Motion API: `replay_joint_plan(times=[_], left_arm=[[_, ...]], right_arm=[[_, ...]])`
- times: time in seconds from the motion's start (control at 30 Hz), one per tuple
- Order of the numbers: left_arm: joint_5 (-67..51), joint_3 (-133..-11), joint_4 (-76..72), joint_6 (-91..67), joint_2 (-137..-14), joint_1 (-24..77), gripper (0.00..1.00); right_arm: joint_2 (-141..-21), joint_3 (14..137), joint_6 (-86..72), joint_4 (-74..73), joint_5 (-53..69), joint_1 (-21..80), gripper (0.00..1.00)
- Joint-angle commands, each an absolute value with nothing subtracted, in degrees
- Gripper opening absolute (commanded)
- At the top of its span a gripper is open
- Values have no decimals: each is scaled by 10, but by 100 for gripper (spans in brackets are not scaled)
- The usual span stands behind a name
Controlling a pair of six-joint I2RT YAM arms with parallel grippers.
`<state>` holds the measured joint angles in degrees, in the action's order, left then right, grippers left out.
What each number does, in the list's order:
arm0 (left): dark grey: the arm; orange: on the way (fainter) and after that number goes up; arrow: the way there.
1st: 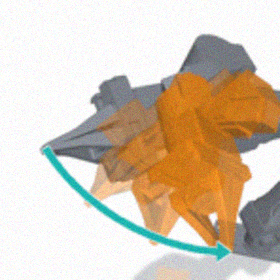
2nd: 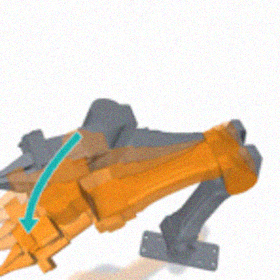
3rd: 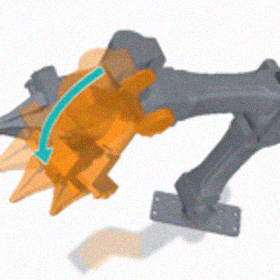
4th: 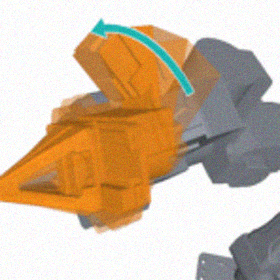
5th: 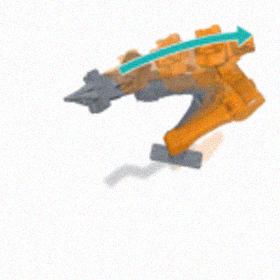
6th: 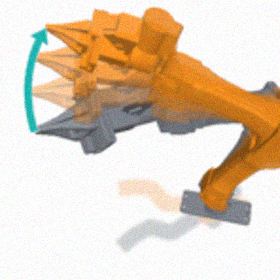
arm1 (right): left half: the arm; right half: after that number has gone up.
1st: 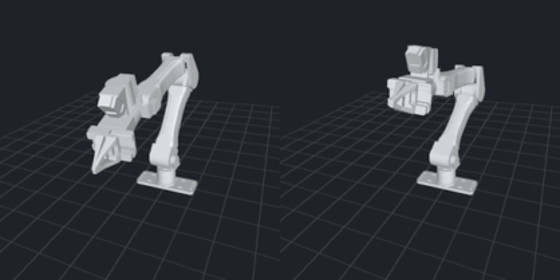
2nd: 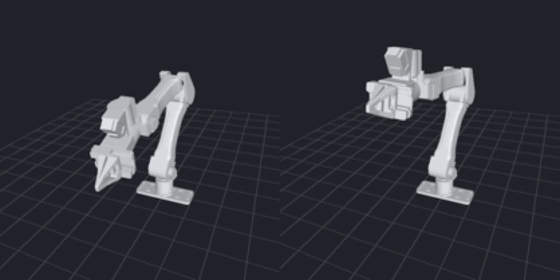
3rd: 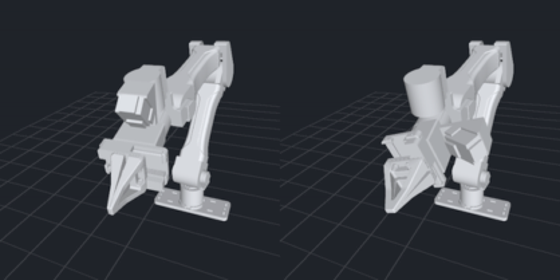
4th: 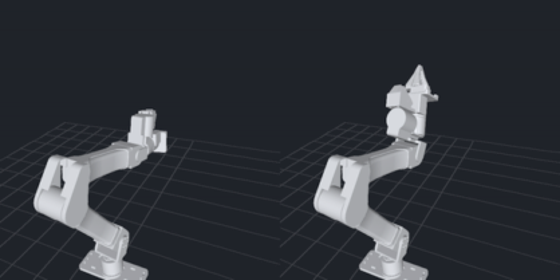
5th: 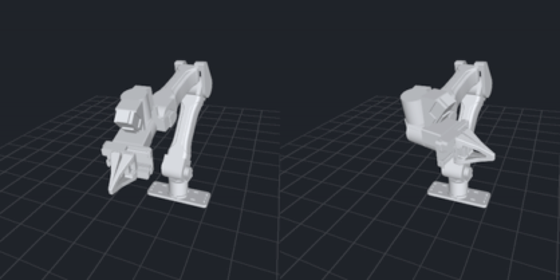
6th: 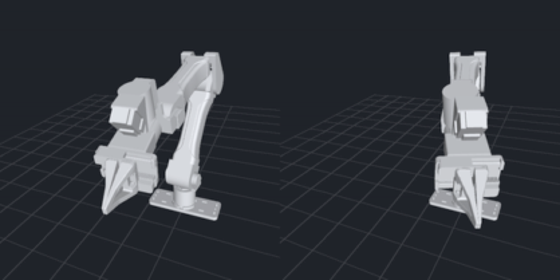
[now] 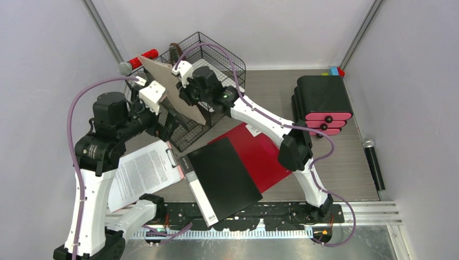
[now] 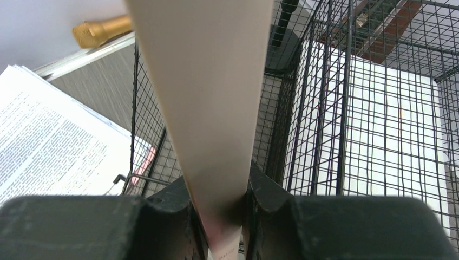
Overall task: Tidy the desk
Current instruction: Place the folder in the storage box.
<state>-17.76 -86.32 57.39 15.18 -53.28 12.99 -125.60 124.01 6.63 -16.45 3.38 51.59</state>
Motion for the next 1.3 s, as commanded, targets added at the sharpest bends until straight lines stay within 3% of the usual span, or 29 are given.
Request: replay_joint_plan(times=[0.0, 0.27, 0.4, 0.5, 0.57, 0.87, 1.27], left_arm=[[-170, -876, 581, 147, -517, 127, 100], [-162, -865, 594, 159, -505, 127, 100], [-158, -861, 595, 161, -504, 127, 100], [-159, -861, 594, 162, -504, 127, 100], [-158, -861, 595, 163, -505, 127, 100], [-154, -854, 593, 162, -499, 127, 100], [-155, -865, 579, 149, -507, 127, 100]], right_arm=[[-1225, 1263, 92, -258, 81, 514, 25], [-1235, 1299, 106, -314, 96, 510, 38], [-1250, 1335, 104, -352, 92, 510, 29], [-1260, 1352, 106, -370, 78, 510, 8], [-1261, 1351, 108, -372, 71, 509, 2], [-1252, 1350, 89, -369, 72, 508, 0], [-1241, 1311, -13, -108, 55, 493, 0]])
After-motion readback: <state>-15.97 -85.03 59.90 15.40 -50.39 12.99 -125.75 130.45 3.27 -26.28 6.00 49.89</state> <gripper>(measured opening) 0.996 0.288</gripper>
